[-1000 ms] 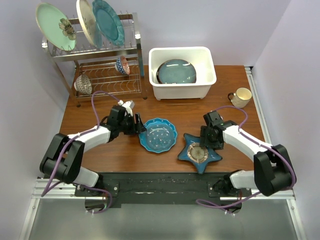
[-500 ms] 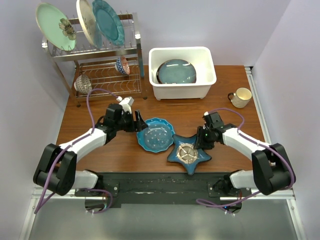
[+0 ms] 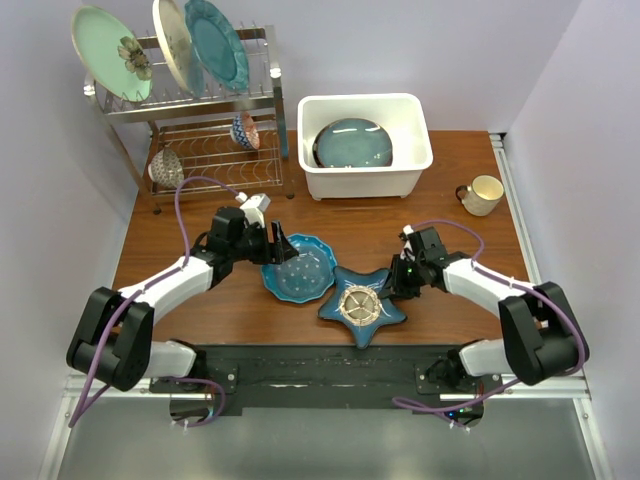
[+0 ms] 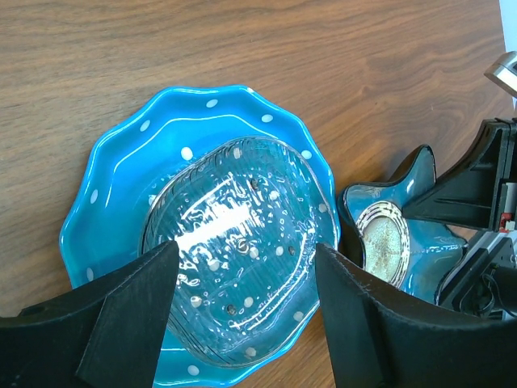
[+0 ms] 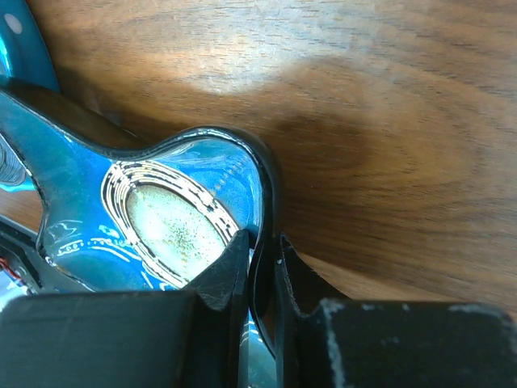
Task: Place the plates into the plastic bin on the countertop
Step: Pick up the plate at the center of the board.
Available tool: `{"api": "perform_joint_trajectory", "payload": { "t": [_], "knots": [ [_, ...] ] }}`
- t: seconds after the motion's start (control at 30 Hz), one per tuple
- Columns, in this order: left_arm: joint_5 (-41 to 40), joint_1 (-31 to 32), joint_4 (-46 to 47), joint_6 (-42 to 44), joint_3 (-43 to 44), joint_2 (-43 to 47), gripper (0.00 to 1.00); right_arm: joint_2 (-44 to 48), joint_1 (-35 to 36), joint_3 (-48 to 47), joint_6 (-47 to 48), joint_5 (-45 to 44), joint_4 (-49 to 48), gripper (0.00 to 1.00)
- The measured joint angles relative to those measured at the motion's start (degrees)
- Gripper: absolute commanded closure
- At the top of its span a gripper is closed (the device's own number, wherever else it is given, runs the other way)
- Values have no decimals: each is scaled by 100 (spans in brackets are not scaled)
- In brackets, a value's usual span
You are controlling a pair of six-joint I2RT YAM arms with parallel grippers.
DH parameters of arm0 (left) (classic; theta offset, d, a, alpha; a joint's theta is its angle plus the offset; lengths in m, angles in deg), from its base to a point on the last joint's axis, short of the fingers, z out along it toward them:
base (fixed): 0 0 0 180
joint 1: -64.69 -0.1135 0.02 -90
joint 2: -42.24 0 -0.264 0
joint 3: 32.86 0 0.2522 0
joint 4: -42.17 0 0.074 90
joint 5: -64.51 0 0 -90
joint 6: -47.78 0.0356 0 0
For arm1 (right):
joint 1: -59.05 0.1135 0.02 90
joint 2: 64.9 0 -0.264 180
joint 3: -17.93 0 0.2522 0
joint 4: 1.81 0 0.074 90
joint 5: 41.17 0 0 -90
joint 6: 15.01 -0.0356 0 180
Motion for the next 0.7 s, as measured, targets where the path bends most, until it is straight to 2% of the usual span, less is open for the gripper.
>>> {"api": "perform_joint_trajectory", "payload": {
  "t": [0.7],
  "knots": [
    [11, 0, -2, 37, 22, -24, 27, 577, 44, -264, 319, -299, 750, 100]
  ]
}}
